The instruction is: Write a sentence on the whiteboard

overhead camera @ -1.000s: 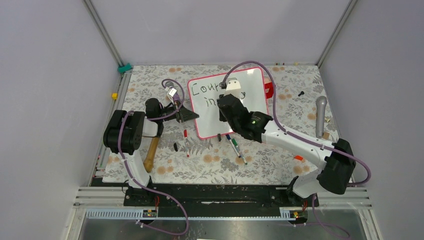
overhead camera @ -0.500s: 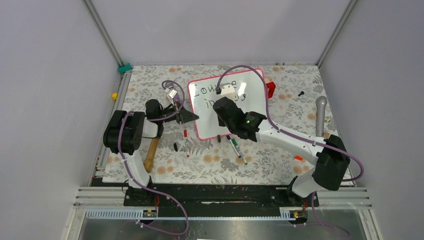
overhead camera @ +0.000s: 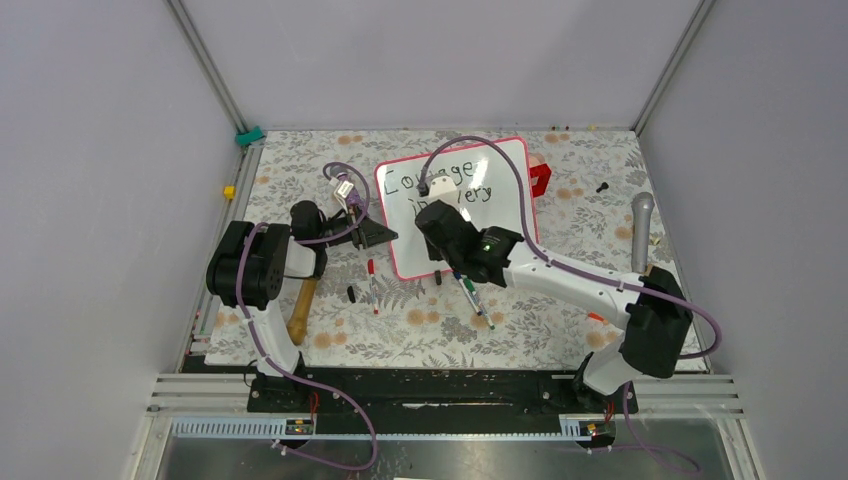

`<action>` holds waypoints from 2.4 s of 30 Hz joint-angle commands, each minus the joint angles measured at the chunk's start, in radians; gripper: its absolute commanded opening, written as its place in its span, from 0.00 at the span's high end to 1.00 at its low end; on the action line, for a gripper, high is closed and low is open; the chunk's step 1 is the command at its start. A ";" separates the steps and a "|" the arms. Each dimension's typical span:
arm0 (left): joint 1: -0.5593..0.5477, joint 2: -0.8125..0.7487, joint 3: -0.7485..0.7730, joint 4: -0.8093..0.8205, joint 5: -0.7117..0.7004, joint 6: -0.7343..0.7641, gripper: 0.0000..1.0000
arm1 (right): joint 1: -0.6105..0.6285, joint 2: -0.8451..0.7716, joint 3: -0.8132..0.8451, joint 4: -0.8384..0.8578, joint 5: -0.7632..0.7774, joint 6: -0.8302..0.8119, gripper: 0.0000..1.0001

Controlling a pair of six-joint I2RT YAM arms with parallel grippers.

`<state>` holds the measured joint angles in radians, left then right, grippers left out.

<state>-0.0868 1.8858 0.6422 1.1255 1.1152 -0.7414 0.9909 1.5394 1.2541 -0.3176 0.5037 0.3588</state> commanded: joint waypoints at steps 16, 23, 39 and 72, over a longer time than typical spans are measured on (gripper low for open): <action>0.006 -0.027 -0.026 0.056 -0.026 -0.009 1.00 | 0.036 0.031 0.012 -0.010 0.138 -0.033 1.00; 0.006 -0.028 -0.028 0.059 -0.027 -0.010 1.00 | 0.029 0.081 0.056 -0.045 0.126 -0.012 1.00; 0.006 -0.024 -0.026 0.072 -0.025 -0.021 1.00 | -0.013 0.126 0.090 -0.046 0.091 0.015 1.00; 0.006 -0.014 -0.024 0.103 -0.014 -0.047 1.00 | -0.021 0.173 0.110 -0.058 0.050 0.014 1.00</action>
<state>-0.0895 1.8858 0.6273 1.1728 1.1099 -0.7616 0.9787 1.7092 1.3437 -0.3759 0.5816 0.3630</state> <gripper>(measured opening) 0.108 0.174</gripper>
